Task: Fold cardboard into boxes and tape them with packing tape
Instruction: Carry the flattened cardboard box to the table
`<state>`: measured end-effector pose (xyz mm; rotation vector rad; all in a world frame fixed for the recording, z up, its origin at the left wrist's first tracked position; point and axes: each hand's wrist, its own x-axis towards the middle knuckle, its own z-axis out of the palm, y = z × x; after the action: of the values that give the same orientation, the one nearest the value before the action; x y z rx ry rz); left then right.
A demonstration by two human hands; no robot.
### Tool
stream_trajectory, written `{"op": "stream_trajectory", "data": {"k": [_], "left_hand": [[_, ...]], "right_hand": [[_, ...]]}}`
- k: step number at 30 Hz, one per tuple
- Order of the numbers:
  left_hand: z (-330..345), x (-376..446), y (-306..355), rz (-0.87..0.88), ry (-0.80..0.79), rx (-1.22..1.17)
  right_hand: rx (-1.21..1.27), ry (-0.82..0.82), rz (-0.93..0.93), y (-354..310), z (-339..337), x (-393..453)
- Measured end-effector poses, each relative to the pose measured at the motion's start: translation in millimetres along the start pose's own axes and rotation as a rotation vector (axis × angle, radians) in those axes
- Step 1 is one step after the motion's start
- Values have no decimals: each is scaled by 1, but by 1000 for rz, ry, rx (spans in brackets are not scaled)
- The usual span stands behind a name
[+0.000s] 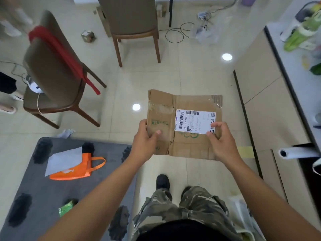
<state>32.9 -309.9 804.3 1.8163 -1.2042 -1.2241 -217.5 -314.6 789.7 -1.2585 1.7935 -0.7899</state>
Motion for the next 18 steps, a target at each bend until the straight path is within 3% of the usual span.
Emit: {"op": "stream_trajectory", "data": {"k": [11,18], "left_hand": [[27,113,46,-56,-87,-43],[51,200,102,-132,-80,-101]], "right_hand": [[38,-36,47,-4,-13,129],[61,-146,64,-16,-27,235]]}}
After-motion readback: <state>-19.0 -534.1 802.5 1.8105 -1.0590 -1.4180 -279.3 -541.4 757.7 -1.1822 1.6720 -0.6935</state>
